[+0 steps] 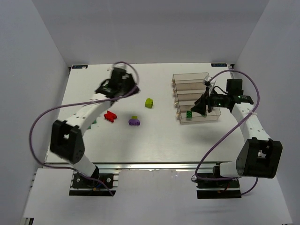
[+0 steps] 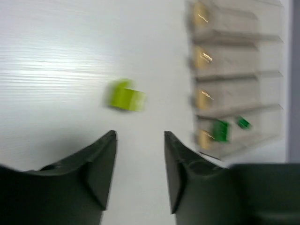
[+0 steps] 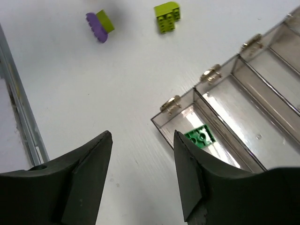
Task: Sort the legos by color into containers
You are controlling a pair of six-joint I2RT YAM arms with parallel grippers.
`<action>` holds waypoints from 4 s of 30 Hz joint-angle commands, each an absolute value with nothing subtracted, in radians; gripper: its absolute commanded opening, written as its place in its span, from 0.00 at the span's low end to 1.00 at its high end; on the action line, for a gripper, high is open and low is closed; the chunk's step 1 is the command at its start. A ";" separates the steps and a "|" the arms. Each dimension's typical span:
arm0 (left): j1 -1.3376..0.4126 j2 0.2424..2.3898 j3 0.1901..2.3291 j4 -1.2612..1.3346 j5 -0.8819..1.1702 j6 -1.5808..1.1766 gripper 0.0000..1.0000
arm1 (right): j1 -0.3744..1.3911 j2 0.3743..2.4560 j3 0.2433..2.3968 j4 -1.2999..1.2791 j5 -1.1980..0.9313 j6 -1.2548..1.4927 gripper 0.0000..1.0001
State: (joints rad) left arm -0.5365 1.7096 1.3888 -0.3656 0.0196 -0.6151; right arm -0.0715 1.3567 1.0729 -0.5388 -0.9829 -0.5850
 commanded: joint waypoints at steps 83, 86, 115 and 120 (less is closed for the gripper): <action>-0.798 2.279 1.938 -0.167 0.407 -0.629 0.13 | -0.112 1.321 1.091 -0.370 -0.813 -0.368 0.12; -0.814 2.341 2.034 -0.232 0.391 -0.617 0.17 | -0.121 1.316 1.086 -0.370 -0.818 -0.371 0.13; -0.613 1.713 1.421 -0.233 0.037 -0.638 0.05 | -0.086 1.420 1.227 -0.661 -1.019 -0.650 0.45; -0.265 1.396 1.096 -0.386 -0.047 -0.672 0.55 | 0.069 1.434 1.218 -0.625 -0.915 -0.655 0.46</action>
State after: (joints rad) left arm -0.3962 1.4742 1.2037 -0.2752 0.0097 -0.6609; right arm -0.0120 1.4315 1.1896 -0.6205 -0.9501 -0.6228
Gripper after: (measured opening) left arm 0.431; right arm 0.453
